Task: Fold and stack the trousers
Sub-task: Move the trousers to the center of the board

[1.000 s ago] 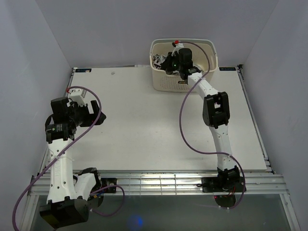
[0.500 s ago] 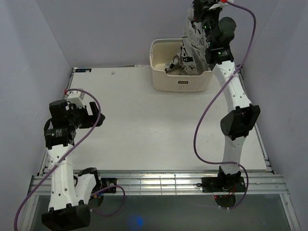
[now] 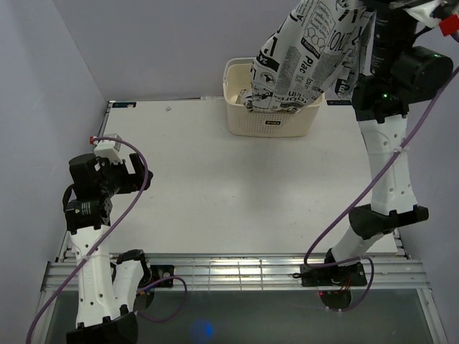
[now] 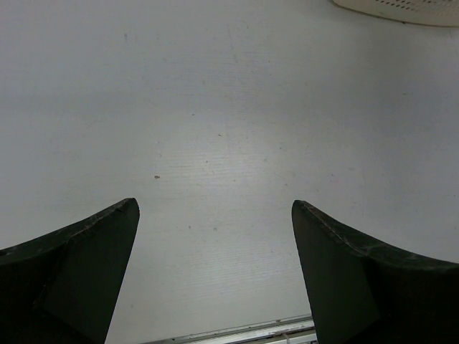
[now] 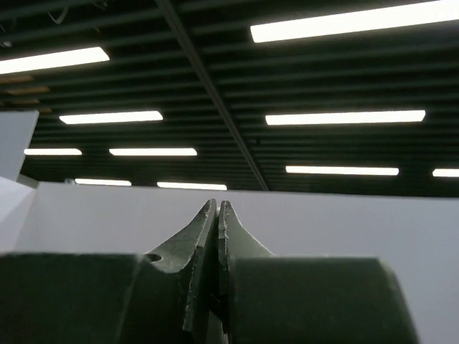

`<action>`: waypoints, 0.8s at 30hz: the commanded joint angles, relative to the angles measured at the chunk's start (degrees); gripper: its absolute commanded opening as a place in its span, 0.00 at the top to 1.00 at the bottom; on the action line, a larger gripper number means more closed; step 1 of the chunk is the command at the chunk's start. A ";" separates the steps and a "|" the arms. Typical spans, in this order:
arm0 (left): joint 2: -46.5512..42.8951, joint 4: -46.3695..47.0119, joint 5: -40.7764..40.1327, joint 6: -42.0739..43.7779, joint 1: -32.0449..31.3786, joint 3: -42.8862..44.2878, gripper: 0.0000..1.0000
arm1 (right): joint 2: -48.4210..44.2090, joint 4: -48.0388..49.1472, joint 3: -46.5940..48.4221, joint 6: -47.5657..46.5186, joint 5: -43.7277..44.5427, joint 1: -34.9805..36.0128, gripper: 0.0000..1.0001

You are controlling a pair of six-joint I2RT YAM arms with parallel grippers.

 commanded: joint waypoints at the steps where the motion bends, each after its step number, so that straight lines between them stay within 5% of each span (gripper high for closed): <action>1: -1.25 1.22 -0.12 -0.33 0.38 -0.23 0.02 | -7.35 8.98 0.28 -1.22 -4.17 0.41 0.92; 5: -0.90 1.31 2.69 0.63 0.30 -0.32 0.02 | -19.54 5.30 -16.40 -0.87 -9.09 0.41 0.92; 12: 0.77 1.05 5.51 2.30 0.30 0.12 0.02 | -37.06 -7.97 -59.77 -0.16 -19.30 0.41 0.92; 20: 2.44 0.43 6.74 5.47 0.30 0.47 0.02 | -43.40 -22.03 -85.51 -7.28 -19.64 0.32 0.91; 23: 2.96 0.00 7.97 6.52 0.30 1.26 0.02 | -43.22 -32.31 -87.36 -7.81 -20.79 0.23 0.51; 24: 2.96 -0.27 8.75 7.13 0.38 1.44 0.02 | -43.49 -33.72 -87.71 -7.90 -20.61 0.32 0.29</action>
